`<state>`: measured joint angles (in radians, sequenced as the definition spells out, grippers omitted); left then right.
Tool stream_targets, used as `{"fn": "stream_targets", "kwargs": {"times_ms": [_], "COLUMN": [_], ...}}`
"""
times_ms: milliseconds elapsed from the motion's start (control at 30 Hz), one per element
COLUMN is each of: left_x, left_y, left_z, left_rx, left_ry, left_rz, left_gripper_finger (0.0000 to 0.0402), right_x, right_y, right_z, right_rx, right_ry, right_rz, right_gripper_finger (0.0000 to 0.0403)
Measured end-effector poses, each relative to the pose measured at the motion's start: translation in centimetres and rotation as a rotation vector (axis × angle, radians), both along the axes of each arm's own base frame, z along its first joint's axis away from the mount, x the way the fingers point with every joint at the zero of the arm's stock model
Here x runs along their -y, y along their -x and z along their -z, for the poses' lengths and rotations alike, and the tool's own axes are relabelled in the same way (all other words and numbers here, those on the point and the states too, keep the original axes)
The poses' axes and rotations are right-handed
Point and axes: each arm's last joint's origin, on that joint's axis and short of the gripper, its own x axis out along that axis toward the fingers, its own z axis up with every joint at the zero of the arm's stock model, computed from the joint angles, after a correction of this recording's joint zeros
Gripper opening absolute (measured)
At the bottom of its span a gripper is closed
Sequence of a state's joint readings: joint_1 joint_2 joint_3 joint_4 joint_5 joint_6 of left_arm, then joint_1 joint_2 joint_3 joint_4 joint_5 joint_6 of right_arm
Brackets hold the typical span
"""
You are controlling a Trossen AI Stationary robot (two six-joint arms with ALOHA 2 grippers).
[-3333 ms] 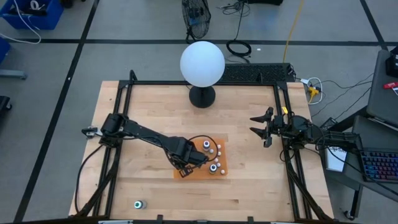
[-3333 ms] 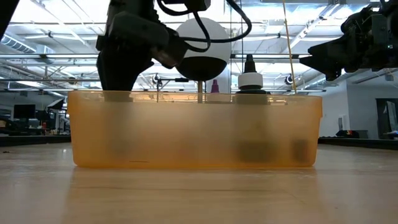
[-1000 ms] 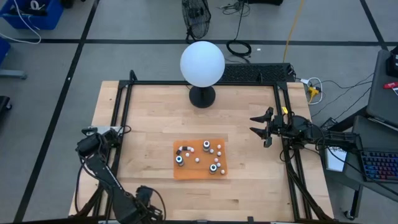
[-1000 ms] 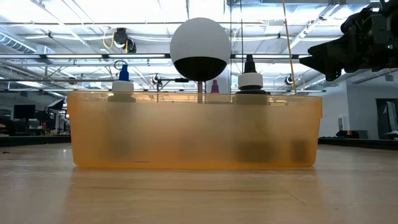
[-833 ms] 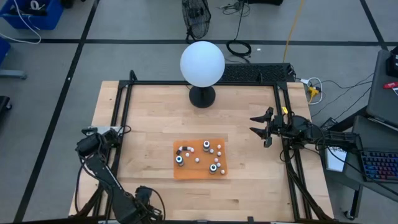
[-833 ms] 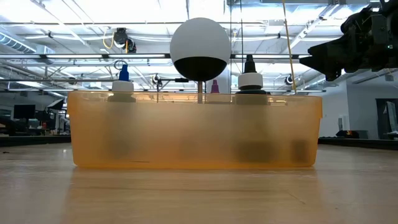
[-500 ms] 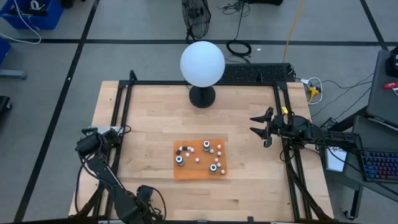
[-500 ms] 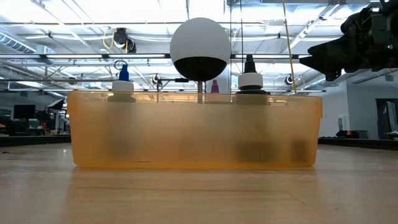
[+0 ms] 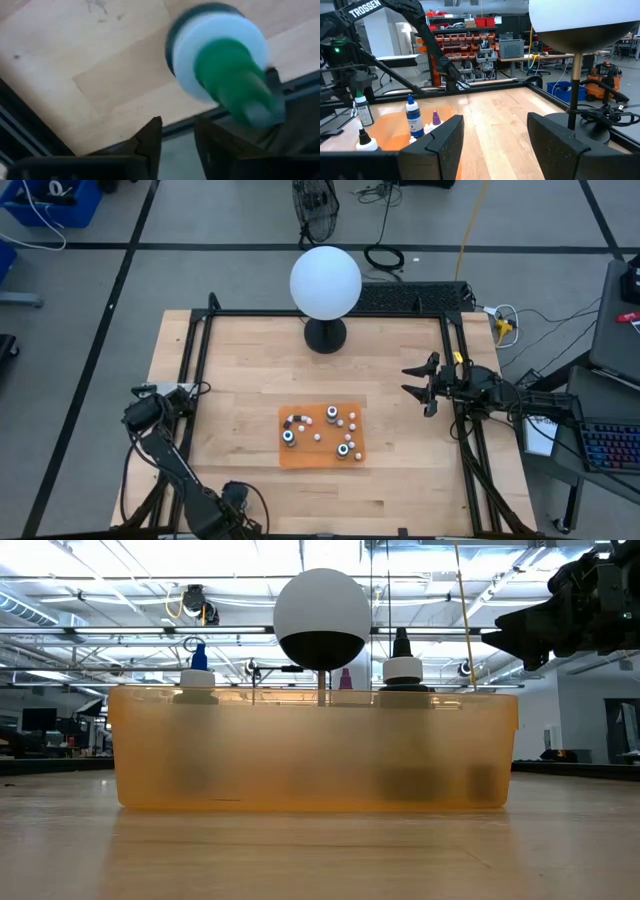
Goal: Pick & Place food coloring
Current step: Put the large green food coloring bottle into the orange container
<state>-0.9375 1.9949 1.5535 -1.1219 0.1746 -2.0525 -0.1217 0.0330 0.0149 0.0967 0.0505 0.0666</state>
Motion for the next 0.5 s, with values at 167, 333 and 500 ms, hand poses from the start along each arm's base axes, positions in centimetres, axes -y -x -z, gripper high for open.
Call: {"fn": "stream_targets", "kwargs": {"times_ms": [167, 333, 500], "left_x": [0.6, -0.3, -1.5], "left_y": [-0.6, -1.0, -0.9], "left_z": [-1.5, -2.7, -2.8], "left_rx": [0.078, 0.183, 0.129], "left_ry": [0.017, -0.047, -0.128], "left_rz": [0.016, -0.006, -0.063], "left_gripper_finger": [0.0179, 0.0231, 0.0258], "right_x": [0.0, 0.0, 0.0], "right_y": [0.0, 0.0, 0.0], "right_z": [0.0, 0.0, 0.0], "right_rx": [0.000, 0.000, 0.001], "right_ry": [0.000, 0.000, 0.000], "right_rz": [0.000, 0.000, 0.000], "right_gripper_finger": [0.0208, 0.0208, 0.0208]}}
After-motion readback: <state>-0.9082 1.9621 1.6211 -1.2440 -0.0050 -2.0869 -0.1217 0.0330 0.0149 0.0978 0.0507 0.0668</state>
